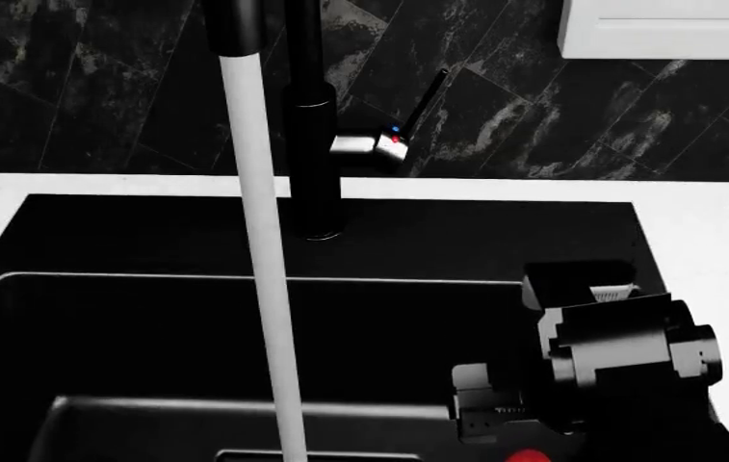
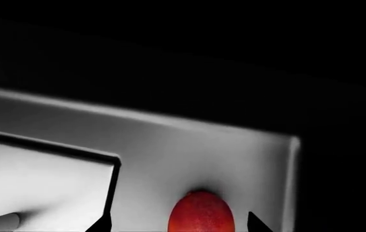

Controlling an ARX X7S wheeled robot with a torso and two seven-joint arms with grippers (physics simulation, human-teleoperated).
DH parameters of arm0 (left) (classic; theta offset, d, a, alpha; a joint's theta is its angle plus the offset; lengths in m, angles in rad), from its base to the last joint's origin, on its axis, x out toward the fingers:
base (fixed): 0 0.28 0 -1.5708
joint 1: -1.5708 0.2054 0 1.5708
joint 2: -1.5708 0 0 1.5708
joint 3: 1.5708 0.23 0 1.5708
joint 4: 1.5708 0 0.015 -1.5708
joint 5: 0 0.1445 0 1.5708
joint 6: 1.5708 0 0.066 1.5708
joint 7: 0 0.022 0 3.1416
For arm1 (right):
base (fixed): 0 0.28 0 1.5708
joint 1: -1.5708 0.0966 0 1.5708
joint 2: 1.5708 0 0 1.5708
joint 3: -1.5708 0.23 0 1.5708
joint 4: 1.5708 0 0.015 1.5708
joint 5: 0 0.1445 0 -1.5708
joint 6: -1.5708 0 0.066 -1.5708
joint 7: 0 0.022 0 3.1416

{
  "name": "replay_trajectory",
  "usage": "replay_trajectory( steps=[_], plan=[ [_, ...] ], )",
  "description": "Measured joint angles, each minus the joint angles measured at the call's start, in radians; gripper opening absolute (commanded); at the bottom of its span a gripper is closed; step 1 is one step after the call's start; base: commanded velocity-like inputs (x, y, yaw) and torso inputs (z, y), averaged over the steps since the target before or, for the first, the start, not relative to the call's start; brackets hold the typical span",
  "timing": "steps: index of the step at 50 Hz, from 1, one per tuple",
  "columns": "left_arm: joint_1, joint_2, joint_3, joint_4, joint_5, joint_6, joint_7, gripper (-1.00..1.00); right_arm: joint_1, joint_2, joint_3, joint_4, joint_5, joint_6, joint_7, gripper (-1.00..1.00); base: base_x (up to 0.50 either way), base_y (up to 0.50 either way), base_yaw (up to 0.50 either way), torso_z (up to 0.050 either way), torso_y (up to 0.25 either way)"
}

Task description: Pick the eggplants and mangos from the sink and place them in one bowl. Place the bell pepper in the other bowl. Then turn off the sink faucet.

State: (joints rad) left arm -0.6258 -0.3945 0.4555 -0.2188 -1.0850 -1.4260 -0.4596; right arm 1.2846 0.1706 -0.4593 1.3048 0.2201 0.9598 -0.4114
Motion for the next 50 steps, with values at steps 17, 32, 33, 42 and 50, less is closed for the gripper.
replay_trajectory(
  steps=[17, 32, 33, 42, 50],
  plan=[
    [-0.013, 0.015, 0.084, -0.103, -0.034, 0.114, -0.036, -1.0, -0.005, 0.003, 0.024, -0.001, -0.019, -0.005, -0.008, 1.0, 0.0, 0.0, 0.0, 0.0, 0.0],
    [0.008, -0.061, 0.138, 0.053, 0.04, 0.176, -0.108, -1.0, -0.014, 0.01, 0.042, -0.017, -0.02, -0.008, -0.009, 1.0, 0.0, 0.0, 0.0, 0.0, 0.0],
    [0.006, -0.069, 0.141, 0.07, 0.047, 0.178, -0.11, -1.0, -0.014, 0.011, 0.043, -0.016, -0.02, -0.009, -0.009, 1.0, 0.0, 0.0, 0.0, 0.0, 0.0],
    [-0.035, -0.115, 0.123, 0.206, 0.062, 0.187, -0.132, -1.0, -0.022, 0.015, 0.052, -0.032, -0.017, -0.004, -0.006, 1.0, 0.0, 0.0, 0.0, 0.0, 0.0],
    [-0.108, -0.144, 0.08, 0.314, 0.035, 0.176, -0.157, -1.0, -0.022, 0.017, 0.056, -0.036, -0.018, -0.008, -0.001, 1.0, 0.0, 0.0, 0.0, 0.0, 0.0]
  ],
)
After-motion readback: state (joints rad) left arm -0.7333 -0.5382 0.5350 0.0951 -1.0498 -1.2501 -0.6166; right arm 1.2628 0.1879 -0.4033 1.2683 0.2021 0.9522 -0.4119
